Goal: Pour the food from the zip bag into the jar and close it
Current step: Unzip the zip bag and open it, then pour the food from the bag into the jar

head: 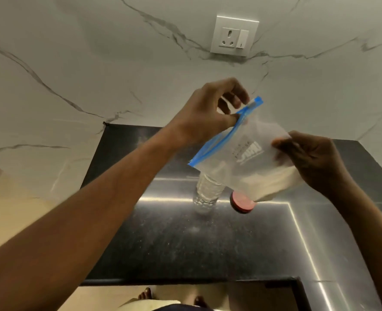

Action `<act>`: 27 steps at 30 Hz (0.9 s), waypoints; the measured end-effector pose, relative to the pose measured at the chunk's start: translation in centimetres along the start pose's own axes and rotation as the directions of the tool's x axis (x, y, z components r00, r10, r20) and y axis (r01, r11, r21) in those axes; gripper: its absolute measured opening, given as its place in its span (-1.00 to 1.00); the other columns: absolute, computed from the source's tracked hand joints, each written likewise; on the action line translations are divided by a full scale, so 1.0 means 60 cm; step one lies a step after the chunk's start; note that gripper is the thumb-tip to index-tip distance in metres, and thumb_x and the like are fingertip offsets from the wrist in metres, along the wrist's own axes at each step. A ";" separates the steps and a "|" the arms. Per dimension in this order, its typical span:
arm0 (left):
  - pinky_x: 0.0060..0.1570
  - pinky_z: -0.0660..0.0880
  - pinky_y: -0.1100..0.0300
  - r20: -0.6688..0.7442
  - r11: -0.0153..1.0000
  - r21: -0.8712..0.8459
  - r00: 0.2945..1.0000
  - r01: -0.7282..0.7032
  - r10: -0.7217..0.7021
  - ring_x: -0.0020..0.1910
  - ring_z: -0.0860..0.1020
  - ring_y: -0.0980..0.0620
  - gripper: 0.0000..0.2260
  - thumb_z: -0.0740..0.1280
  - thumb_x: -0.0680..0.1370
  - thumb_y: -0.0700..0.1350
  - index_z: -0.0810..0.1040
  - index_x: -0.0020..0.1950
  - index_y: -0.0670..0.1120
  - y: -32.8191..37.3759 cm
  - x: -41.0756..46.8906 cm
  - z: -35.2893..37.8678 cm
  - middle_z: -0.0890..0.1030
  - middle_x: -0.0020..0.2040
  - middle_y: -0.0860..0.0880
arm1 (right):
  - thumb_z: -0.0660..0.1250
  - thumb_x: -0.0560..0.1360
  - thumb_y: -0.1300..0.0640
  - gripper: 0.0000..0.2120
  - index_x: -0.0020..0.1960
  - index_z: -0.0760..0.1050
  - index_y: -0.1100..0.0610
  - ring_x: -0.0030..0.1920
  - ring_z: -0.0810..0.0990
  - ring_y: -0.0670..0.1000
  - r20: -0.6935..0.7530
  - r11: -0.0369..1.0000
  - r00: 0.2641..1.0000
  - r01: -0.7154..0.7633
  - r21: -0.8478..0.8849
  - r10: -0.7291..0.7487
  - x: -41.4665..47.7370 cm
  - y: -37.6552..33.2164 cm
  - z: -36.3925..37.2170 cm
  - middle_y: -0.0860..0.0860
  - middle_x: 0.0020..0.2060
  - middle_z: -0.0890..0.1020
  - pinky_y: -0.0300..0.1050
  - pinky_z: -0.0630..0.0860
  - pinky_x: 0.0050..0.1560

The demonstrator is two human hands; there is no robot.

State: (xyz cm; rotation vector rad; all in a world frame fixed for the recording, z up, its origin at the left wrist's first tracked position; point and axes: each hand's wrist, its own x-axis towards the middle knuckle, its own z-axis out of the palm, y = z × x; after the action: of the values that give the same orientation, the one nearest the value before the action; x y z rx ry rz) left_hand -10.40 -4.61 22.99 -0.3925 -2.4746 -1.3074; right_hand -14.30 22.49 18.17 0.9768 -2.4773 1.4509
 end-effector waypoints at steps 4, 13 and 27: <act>0.00 0.66 0.13 0.026 0.961 -0.158 0.974 0.226 -0.225 -0.18 0.64 0.12 -0.87 0.49 0.51 -0.21 0.70 -0.01 0.00 -0.032 0.006 0.053 0.68 -0.15 0.05 | 0.33 0.59 -0.01 -0.75 0.04 0.65 -0.39 -0.22 0.67 -0.20 0.023 0.993 0.999 -0.021 -0.113 0.023 -0.009 0.032 -0.009 -0.29 -0.18 0.71 -0.34 0.56 -0.15; 0.15 0.68 -0.03 0.103 0.911 -0.264 0.948 0.317 -0.300 -0.08 0.76 0.03 -0.81 0.45 0.61 0.11 0.68 0.09 0.02 -0.032 0.027 0.110 0.78 -0.11 -0.02 | 0.38 0.57 0.09 -0.80 0.16 0.69 0.03 -0.15 0.71 -0.03 0.086 0.896 0.994 0.092 -0.435 -0.060 -0.016 0.092 -0.032 -0.07 -0.08 0.73 -0.07 0.65 -0.13; -0.11 0.73 0.01 0.012 0.960 -0.264 0.996 0.092 -0.092 -0.07 0.74 -0.18 -0.82 0.46 0.63 -0.18 0.73 0.16 -0.25 0.018 0.070 0.185 0.75 -0.09 -0.22 | 0.45 0.45 -0.10 -0.78 0.00 0.66 0.00 0.01 0.71 -0.01 0.050 0.979 0.978 -0.204 -0.007 0.204 -0.071 0.174 -0.038 -0.01 -0.04 0.70 -0.06 0.70 0.04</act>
State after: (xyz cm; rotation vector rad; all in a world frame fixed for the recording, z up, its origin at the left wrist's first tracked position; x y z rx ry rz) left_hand -15.42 5.61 19.56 -0.3411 -2.3477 -1.6837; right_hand -17.45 29.88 9.94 0.7876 -2.6837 1.4966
